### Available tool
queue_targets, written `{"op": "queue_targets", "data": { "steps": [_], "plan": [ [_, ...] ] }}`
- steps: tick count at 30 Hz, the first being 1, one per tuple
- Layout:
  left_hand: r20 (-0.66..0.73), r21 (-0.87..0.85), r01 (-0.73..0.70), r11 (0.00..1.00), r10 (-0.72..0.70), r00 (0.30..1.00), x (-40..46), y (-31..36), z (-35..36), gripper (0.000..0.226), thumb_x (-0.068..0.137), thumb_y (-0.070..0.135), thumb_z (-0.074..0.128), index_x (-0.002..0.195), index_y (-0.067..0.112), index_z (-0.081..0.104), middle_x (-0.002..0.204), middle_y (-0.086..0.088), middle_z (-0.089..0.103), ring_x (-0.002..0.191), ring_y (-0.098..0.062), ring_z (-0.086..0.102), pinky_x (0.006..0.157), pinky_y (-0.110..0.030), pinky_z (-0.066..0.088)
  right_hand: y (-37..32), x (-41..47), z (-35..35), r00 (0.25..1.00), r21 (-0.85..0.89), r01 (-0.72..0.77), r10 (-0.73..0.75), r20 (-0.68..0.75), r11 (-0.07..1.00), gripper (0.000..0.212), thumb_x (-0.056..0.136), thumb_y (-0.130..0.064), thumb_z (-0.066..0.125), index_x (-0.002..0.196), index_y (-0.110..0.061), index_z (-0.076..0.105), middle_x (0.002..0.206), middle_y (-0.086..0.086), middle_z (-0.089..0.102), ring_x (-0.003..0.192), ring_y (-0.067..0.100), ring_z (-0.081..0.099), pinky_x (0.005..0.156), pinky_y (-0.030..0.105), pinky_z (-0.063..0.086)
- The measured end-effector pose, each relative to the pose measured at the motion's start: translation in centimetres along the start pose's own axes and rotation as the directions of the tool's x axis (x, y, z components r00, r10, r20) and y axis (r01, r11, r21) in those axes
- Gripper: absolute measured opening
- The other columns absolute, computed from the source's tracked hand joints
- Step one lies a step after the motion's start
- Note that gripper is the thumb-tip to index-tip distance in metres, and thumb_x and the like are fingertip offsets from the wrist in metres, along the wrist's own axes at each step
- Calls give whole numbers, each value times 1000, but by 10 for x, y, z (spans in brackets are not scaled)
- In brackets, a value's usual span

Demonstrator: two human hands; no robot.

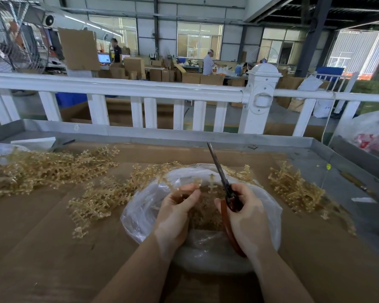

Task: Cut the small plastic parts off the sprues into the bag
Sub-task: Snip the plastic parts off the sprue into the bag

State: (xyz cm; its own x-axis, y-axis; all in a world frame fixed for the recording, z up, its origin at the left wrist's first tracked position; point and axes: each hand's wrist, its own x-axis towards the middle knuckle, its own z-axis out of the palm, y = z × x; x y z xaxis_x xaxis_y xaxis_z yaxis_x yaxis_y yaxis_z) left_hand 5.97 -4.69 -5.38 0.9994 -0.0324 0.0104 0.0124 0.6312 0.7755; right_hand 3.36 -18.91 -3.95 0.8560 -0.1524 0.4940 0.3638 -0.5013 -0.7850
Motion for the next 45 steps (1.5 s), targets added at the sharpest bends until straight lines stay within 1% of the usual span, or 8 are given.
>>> {"op": "queue_targets", "data": {
  "steps": [8,14,20,25,32,36,41,45],
  "plan": [
    [-78,7,-75,997,76,994,-2,0,4,12,94,11,52,105,11,59,92,-13,74,87,-20,72,67,-26,58,2,-5,3,1000,-69,2,-1,11,998,31,81,-24,75,107,-29,59,87,-24,61,88,-6,59,75,3,43],
    [-44,37,-74,997,75,996,-2,-2,4,5,96,9,49,99,10,53,71,-6,70,69,-18,71,63,-27,58,4,-4,2,1000,-40,9,-8,7,999,32,80,-14,74,109,-23,63,95,-14,67,95,3,63,85,22,52],
    [87,70,-31,997,25,996,-1,-3,-3,44,67,-1,74,103,11,53,90,-15,72,85,-30,70,70,-36,57,4,-5,3,999,12,24,-24,31,1000,27,78,-14,75,99,-26,64,87,-14,68,87,1,65,78,27,55],
    [80,160,-20,987,8,997,0,-3,-2,61,58,-14,71,115,-2,53,101,-23,70,95,-38,67,74,-40,56,4,-7,4,999,3,36,-36,-14,999,31,77,-11,75,96,-32,62,83,-18,67,85,-3,63,73,15,51],
    [76,138,20,990,-31,997,-7,6,5,20,50,-11,70,67,1,68,74,-12,71,74,-25,70,62,-30,57,4,-9,3,999,1,39,-39,-9,999,33,76,-9,75,96,-32,61,82,-16,68,83,-4,63,71,12,50],
    [68,169,36,985,-48,997,-9,9,5,43,51,-11,71,93,-4,67,83,-19,71,78,-30,70,65,-35,59,3,-10,3,999,-11,41,-41,1,999,35,77,-9,75,98,-33,61,83,-18,67,84,-4,63,73,15,52],
    [53,307,-34,951,18,998,-10,7,6,35,51,-2,77,85,2,71,81,-18,72,80,-30,71,68,-34,57,2,-10,3,999,-24,41,-41,2,999,32,77,-12,76,101,-29,62,86,-18,67,86,-2,64,76,23,55],
    [83,306,-14,952,-12,996,-11,9,5,47,55,-16,74,100,-6,64,94,-26,70,90,-38,69,78,-42,58,3,-10,3,999,-22,32,-32,6,999,33,77,-12,77,102,-28,63,86,-18,67,86,-2,64,77,26,55]
  ]
}}
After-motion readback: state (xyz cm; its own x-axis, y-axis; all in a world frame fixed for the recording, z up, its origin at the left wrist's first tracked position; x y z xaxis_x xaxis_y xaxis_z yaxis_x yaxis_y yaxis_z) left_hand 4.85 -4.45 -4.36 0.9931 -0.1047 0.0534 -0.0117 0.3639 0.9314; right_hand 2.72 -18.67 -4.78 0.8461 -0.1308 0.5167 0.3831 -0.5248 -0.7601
